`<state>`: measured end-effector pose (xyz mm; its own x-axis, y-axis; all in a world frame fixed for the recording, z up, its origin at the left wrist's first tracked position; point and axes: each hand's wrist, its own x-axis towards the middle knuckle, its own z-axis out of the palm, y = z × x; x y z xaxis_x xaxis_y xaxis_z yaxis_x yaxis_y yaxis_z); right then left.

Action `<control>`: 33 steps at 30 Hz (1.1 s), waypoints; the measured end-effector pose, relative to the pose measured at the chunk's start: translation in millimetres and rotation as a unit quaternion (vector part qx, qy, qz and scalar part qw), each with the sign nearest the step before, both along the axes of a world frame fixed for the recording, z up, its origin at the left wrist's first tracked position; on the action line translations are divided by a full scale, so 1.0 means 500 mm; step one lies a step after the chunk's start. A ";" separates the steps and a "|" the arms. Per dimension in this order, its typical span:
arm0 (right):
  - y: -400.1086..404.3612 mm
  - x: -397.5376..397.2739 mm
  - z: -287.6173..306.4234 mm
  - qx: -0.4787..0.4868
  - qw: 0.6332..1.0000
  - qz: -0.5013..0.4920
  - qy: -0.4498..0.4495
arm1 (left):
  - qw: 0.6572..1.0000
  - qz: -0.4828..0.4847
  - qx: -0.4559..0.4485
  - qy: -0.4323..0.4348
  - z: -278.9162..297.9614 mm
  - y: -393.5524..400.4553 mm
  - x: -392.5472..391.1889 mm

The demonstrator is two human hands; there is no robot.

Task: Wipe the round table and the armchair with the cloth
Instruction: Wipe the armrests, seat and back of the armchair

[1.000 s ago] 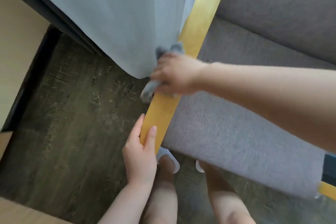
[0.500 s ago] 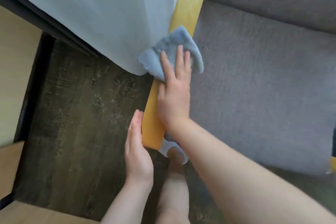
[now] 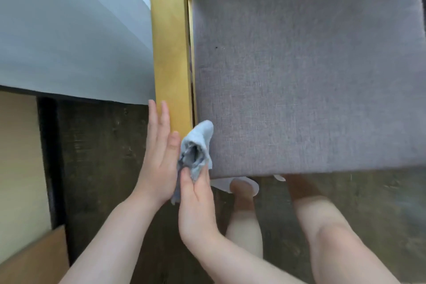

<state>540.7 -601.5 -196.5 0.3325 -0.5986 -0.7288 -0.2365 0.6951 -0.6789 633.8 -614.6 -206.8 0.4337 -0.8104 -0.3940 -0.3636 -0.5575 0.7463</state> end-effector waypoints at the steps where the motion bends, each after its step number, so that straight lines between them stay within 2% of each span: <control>1: -0.009 -0.002 -0.025 0.029 1.000 0.000 0.005 | 0.998 -0.027 -0.001 -0.065 -0.014 -0.004 0.004; 4: -0.073 0.011 -0.084 0.123 0.991 -0.024 0.045 | 0.976 -0.048 0.018 -0.211 -0.040 -0.017 -0.002; 8: -0.042 -0.002 -0.011 0.145 0.989 -0.023 -0.005 | 0.947 -0.014 0.024 -0.321 -0.059 -0.016 -0.020; 14: -0.052 0.005 -0.056 0.127 0.991 -0.026 0.027 | 0.939 -0.006 0.011 -0.343 -0.055 -0.020 -0.028; 17: -0.061 -0.010 -0.009 0.077 0.996 0.042 0.011 | 0.941 -0.011 -0.015 -0.339 -0.060 -0.014 -0.029; 21: -0.204 0.062 -0.028 -0.014 0.995 0.095 0.029 | 0.939 -0.024 -0.034 -0.342 -0.067 -0.011 -0.028; 23: -0.306 0.138 -0.054 -0.057 0.995 0.070 0.044 | 0.945 -0.017 -0.038 -0.325 -0.068 -0.012 -0.030; 25: -0.326 0.173 -0.056 -0.080 0.994 0.047 0.056 | 0.949 -0.002 -0.036 -0.315 -0.071 -0.012 -0.030; 27: -0.262 0.141 -0.044 -0.079 0.991 0.057 0.090 | 0.944 -0.012 -0.019 -0.329 -0.076 -0.007 -0.029; 30: -0.188 0.088 0.008 -0.026 0.990 0.092 0.107 | 0.930 -0.045 0.004 -0.364 -0.079 -0.004 -0.026; 33: -0.317 0.165 -0.040 -0.066 0.983 0.103 0.138 | 0.949 0.011 -0.027 -0.315 -0.068 -0.010 -0.030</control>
<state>623.4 -759.9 -216.5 0.2578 -0.6351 -0.7282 -0.5502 0.5230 -0.6510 618.5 -619.7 -240.8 0.5871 -0.8095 -0.0096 -0.7349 -0.5379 0.4130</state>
